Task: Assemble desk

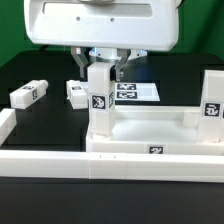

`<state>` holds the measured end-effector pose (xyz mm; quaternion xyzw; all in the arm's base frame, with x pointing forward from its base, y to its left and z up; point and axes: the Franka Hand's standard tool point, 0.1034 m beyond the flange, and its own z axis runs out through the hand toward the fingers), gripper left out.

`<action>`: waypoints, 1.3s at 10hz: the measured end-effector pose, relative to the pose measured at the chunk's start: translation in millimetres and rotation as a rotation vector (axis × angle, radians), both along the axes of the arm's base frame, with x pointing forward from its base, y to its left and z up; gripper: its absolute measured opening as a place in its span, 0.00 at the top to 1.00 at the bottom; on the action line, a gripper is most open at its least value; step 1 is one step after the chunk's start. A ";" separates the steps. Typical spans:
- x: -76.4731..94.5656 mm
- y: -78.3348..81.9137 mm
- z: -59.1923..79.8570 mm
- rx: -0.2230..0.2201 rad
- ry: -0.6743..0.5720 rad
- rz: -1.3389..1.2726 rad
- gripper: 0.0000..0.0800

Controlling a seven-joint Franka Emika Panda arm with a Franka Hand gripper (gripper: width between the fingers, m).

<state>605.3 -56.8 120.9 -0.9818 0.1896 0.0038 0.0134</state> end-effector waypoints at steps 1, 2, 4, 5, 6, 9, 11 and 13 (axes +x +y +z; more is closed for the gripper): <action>0.0 -0.2 -0.1 -0.001 0.002 -0.098 0.64; 0.0 -0.3 -0.1 0.003 0.003 -0.166 0.64; -0.4 0.0 -0.3 0.005 0.010 -0.380 0.64; 0.1 -0.2 -0.4 0.006 0.004 -0.441 0.64; -0.1 0.9 -0.4 0.005 0.008 -0.552 0.64; 0.6 7.3 -1.0 0.007 0.013 -0.779 0.64; 1.4 12.8 -1.0 0.019 0.018 -0.907 0.64; 1.3 12.9 -1.5 0.020 0.019 -0.883 0.51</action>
Offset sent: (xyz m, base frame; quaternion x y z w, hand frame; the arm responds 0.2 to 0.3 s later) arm -0.0116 0.0033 -0.0044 -0.0015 -0.0050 0.2753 0.9613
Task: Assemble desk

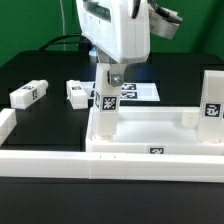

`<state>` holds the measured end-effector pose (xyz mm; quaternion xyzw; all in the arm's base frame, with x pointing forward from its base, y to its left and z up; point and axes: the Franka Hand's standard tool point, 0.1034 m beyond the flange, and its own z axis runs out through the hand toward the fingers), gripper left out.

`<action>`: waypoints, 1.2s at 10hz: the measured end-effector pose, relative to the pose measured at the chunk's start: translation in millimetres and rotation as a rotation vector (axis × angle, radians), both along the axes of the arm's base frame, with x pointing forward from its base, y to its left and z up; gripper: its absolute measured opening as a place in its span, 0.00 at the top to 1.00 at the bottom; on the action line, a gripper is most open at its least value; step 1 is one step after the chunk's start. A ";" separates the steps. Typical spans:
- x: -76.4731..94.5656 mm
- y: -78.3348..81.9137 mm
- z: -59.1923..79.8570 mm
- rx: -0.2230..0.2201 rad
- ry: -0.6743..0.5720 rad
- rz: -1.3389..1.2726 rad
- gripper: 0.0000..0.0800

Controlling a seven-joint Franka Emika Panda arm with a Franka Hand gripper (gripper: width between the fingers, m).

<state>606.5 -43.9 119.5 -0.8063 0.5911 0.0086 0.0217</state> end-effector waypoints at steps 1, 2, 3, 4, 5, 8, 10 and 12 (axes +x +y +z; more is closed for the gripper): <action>0.0 -1.5 0.2 -0.001 -0.003 0.079 0.34; 0.0 -1.7 0.2 -0.001 -0.003 0.096 0.23; 0.0 -1.2 0.1 -0.002 -0.005 0.132 0.23; 0.0 -1.2 0.1 -0.003 -0.009 0.215 0.20; 0.0 -1.2 0.1 -0.003 -0.012 0.298 0.19; 0.0 -1.4 0.0 -0.006 -0.021 0.501 0.19; -0.4 -0.9 -1.1 -0.020 -0.021 0.684 0.19; 0.1 1.8 -1.0 -0.048 -0.013 0.889 0.19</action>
Offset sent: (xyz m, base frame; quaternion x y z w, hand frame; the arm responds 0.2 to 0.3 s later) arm 0.0000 0.0000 0.0000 0.0000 0.0000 -0.1296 0.9916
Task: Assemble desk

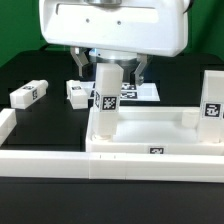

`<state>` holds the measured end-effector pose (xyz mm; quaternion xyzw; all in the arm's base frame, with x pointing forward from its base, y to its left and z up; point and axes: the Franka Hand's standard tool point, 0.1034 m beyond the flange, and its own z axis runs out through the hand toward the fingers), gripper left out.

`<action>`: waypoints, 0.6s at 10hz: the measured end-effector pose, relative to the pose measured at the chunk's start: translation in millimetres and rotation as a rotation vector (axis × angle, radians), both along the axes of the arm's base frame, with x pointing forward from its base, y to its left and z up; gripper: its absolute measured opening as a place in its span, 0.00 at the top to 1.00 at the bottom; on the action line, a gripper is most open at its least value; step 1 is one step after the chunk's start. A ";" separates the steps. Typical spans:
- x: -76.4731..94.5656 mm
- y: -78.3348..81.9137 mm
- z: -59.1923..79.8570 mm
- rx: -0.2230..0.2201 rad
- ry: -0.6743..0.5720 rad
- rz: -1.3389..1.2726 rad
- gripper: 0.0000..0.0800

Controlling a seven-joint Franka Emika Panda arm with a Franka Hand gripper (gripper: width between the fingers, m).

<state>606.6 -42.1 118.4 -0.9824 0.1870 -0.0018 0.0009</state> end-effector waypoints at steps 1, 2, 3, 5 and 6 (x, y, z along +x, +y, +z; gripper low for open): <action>0.9 0.3 -0.3 -0.005 -0.005 0.078 0.19; 1.7 1.3 -0.3 -0.020 -0.005 0.182 0.19; 2.1 2.1 -0.6 -0.028 -0.005 0.268 0.19; 1.6 0.4 -2.5 -0.033 0.000 0.428 0.19; 2.5 -0.7 -2.7 -0.039 -0.003 0.512 0.19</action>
Offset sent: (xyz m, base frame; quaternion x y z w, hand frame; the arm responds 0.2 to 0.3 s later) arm 0.0040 -0.0013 -0.0038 -0.0145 0.0093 -0.2445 0.9695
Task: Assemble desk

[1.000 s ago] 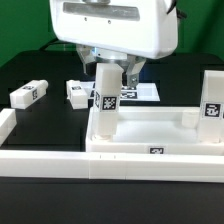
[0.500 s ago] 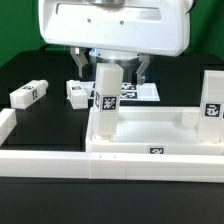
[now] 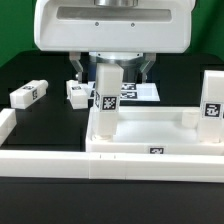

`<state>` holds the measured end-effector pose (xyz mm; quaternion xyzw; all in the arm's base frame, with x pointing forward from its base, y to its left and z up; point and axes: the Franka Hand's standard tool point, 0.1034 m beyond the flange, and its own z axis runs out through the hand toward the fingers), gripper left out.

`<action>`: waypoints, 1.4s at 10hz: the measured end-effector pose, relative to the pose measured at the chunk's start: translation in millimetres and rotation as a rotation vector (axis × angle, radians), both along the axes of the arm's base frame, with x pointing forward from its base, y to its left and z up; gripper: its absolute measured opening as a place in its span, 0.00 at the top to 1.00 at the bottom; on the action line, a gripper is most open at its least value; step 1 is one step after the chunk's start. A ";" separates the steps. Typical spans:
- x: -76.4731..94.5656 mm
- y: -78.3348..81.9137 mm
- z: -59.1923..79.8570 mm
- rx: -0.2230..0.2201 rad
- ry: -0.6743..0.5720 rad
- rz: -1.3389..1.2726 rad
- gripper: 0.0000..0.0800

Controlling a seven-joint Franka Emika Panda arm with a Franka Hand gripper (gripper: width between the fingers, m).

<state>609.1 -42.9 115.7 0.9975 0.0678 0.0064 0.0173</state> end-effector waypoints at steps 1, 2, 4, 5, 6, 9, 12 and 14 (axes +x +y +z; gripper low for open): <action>0.2 -1.4 -1.0 -0.003 -0.001 0.075 0.19; 0.1 -1.5 -1.3 -0.003 0.000 0.099 0.19; 0.1 -1.6 -1.3 -0.003 0.000 0.101 0.22; 0.1 -1.5 -1.3 -0.003 0.000 0.101 0.45; 0.1 -1.6 -1.3 -0.003 0.000 0.101 0.45; 0.1 -2.7 -1.2 -0.004 0.000 0.099 0.64; -0.9 -4.0 -1.6 0.000 0.004 0.069 0.64; -2.0 -7.4 -2.2 0.019 0.005 -0.060 0.64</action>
Offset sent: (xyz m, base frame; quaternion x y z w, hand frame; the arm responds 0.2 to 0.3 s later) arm 0.0000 0.0000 0.0000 0.0000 0.0000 0.0000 1.0000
